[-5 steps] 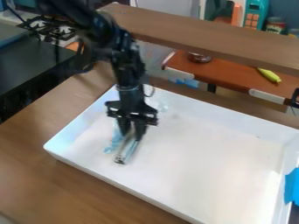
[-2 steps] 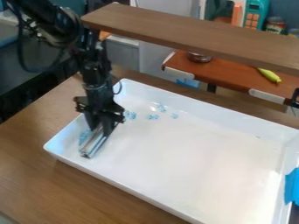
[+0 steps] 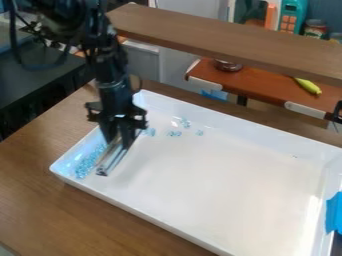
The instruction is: Sweep into pile
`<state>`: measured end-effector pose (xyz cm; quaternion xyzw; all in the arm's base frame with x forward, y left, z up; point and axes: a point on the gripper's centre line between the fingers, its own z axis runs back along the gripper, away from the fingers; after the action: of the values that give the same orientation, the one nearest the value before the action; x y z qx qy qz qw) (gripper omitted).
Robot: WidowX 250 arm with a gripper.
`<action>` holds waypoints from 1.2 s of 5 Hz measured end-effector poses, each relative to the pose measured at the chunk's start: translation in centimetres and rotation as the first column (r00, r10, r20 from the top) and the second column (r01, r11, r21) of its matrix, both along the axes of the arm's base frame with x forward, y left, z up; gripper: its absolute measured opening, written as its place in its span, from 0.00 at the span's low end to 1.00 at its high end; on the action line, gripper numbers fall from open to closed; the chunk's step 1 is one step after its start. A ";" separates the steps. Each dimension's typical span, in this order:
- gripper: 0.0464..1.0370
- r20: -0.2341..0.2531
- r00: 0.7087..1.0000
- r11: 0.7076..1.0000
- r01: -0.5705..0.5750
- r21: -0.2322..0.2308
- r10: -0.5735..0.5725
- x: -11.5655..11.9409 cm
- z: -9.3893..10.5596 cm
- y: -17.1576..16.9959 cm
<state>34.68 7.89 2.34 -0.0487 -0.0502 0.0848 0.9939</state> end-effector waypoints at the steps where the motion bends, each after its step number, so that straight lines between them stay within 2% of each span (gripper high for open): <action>1: 0.33 0.028 0.999 0.999 0.045 -0.020 -0.045 1.8 1.3 -3.9; 2: 0.33 0.063 0.995 0.997 0.080 -0.021 -0.079 3.7 1.9 -7.1; 3: 0.33 0.051 0.994 0.995 0.101 -0.008 -0.100 5.1 0.1 -9.5; 4: 0.33 0.047 0.994 0.995 0.097 0.003 -0.098 6.9 -1.6 -10.6; 6: 0.33 0.040 0.998 0.998 0.054 0.015 -0.055 9.7 -2.9 -10.3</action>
<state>44.37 -2.46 -0.58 -0.0450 -0.0694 0.0563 0.9950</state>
